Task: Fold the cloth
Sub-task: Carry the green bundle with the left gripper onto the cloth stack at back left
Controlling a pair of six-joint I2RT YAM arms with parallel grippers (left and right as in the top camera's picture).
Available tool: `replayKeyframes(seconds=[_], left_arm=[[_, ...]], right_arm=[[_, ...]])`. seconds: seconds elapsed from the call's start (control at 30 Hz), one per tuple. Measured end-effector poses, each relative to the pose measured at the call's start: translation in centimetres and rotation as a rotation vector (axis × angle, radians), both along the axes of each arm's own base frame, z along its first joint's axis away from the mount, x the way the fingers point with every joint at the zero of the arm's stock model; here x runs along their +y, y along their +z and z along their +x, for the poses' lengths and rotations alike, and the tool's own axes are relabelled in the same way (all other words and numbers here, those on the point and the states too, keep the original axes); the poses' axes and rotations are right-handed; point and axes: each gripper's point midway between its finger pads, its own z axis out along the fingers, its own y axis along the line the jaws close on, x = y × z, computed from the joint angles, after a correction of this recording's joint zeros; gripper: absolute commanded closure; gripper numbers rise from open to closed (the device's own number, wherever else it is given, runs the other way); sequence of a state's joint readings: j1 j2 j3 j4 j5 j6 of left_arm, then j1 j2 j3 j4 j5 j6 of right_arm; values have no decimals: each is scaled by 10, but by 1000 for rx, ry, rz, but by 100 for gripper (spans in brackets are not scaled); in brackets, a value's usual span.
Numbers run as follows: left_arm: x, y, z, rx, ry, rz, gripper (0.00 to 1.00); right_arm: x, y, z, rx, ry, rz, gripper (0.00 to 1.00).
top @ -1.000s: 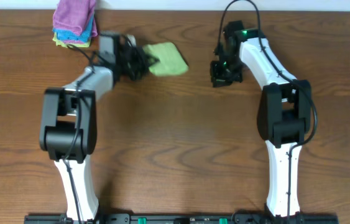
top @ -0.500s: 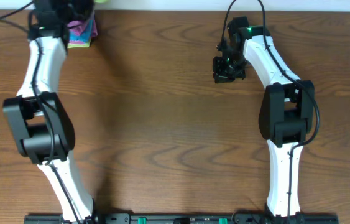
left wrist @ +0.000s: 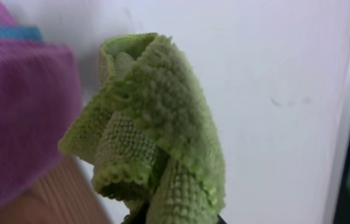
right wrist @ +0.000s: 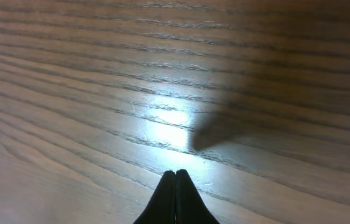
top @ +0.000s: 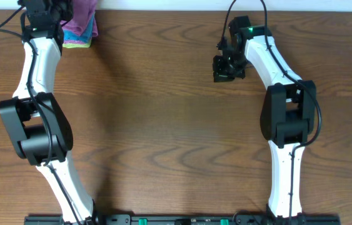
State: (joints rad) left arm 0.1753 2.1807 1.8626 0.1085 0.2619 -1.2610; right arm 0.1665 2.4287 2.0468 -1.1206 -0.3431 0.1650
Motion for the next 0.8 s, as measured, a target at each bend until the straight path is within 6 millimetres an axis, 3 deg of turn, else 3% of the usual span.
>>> replayKeyframes(seconds=[0.27,0.4,0.47,0.6,0.8], left_arm=[[25,0,0,-8,73,17,94],[22,-4,15,-95,33,21,94],[18,-17,20,-100,5,13,94],[8,-70,22,12,-50,-29,94],[6,-78,21,31,-62,-31,94]], right_arm=[[3,1,-1,-3,17,20,99],[4,1,-1,-3,25,23,98],[4,1,-2,-1,29,23,98],[4,1,-2,-4,34,23,99],[4,1,-2,-4,36,23,98]])
